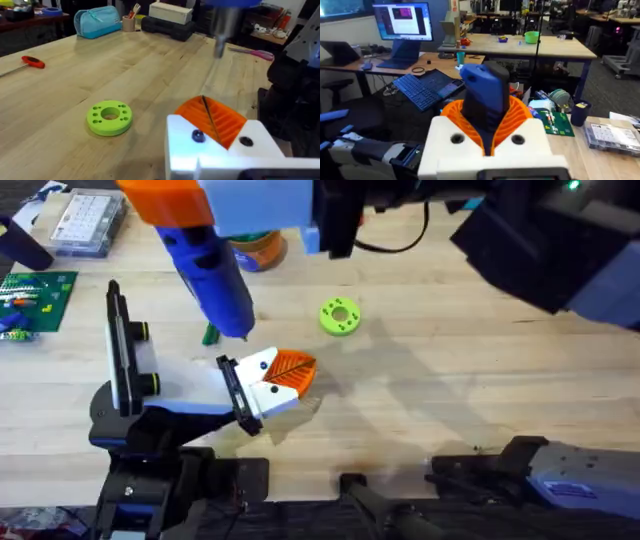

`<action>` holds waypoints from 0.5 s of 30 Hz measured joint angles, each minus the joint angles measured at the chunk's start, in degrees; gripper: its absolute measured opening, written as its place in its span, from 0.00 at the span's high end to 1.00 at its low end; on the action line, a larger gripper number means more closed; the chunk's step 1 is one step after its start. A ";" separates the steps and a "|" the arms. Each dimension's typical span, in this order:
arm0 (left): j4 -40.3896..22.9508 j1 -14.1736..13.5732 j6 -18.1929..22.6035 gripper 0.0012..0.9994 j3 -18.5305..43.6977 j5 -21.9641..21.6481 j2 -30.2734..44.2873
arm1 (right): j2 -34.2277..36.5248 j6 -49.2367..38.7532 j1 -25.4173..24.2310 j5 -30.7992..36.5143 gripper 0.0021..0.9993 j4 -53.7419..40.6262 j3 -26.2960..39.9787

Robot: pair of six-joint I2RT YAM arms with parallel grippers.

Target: Pick up the gripper from the table and insert it into the empty holder that is missing its gripper. Then pick up a screw, insert it into the mounting hole, and use the screwdriver to tighten it. Finally, clean up the table by picking up the vegetable and placing it into the bucket.

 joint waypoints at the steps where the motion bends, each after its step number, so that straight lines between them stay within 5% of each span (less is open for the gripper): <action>1: 0.00 0.00 0.00 0.98 0.00 -0.02 0.00 | -0.04 -0.04 0.00 -0.06 0.95 1.15 -0.80; 15: -0.02 0.00 0.00 0.98 0.00 0.00 0.00 | -0.02 -0.53 0.00 -3.00 0.95 8.15 -8.86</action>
